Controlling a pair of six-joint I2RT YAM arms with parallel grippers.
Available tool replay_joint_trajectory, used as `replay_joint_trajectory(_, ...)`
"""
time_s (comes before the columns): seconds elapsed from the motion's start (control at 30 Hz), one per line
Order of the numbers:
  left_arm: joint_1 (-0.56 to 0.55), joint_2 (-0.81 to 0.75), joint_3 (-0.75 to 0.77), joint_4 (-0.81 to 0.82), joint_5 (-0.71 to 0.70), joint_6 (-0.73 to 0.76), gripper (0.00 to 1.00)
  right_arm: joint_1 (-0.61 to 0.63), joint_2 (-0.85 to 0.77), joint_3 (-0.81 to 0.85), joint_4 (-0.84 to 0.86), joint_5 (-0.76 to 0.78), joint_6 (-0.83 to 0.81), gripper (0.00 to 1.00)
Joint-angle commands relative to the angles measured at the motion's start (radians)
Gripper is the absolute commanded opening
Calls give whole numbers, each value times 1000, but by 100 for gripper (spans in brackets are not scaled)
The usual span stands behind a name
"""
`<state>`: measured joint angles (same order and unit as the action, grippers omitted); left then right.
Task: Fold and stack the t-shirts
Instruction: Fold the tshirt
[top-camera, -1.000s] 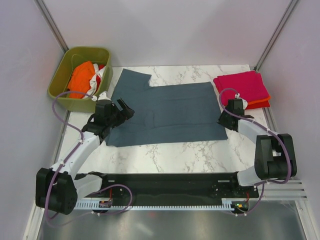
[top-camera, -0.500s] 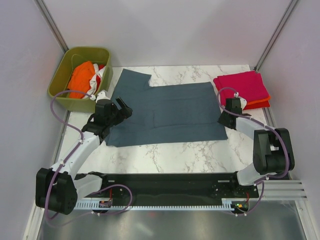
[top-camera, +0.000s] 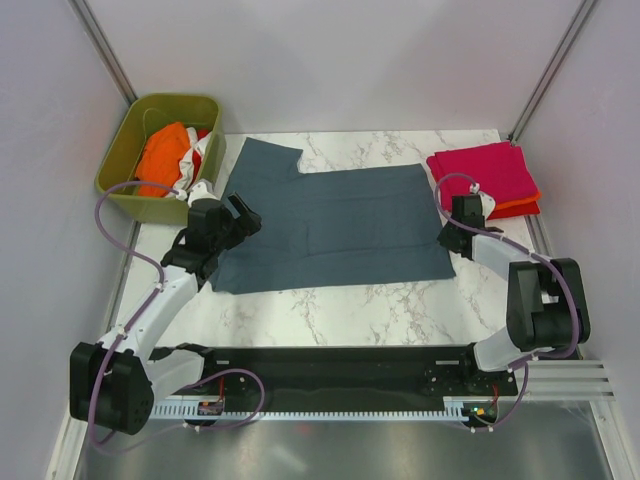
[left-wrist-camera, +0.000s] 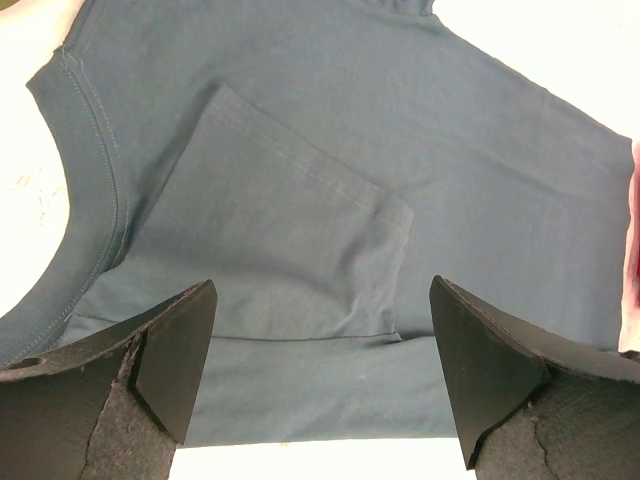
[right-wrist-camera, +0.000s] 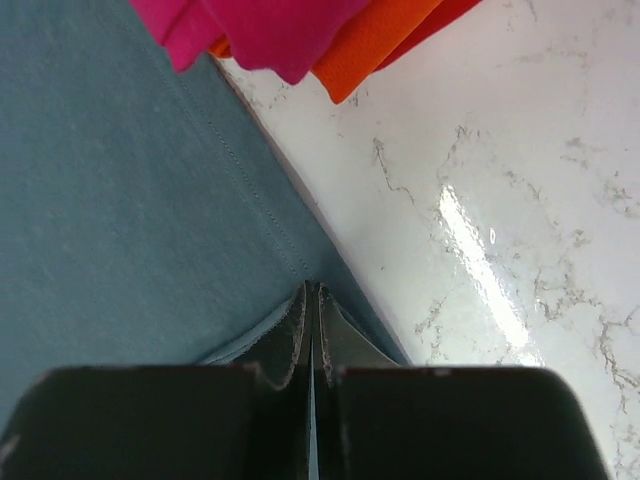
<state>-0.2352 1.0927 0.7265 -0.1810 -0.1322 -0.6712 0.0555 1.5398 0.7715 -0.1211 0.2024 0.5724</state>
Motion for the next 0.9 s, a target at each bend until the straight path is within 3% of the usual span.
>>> replay_joint_trajectory(0.0,2,-8,2,23,-41,35,95,4,-66,28,5,35,4,0)
replay_joint_trajectory(0.37,34,19,1,26,-66,7,95,4,-95,97,-35,38,12,0)
replay_joint_trajectory(0.63,51,79,17,46,-87,15,94,6,-15,179,-43,51,18,0)
replay_joint_trajectory(0.87,65,240,79,64,-113,71,84,4,36,203,-40,42,27,0)
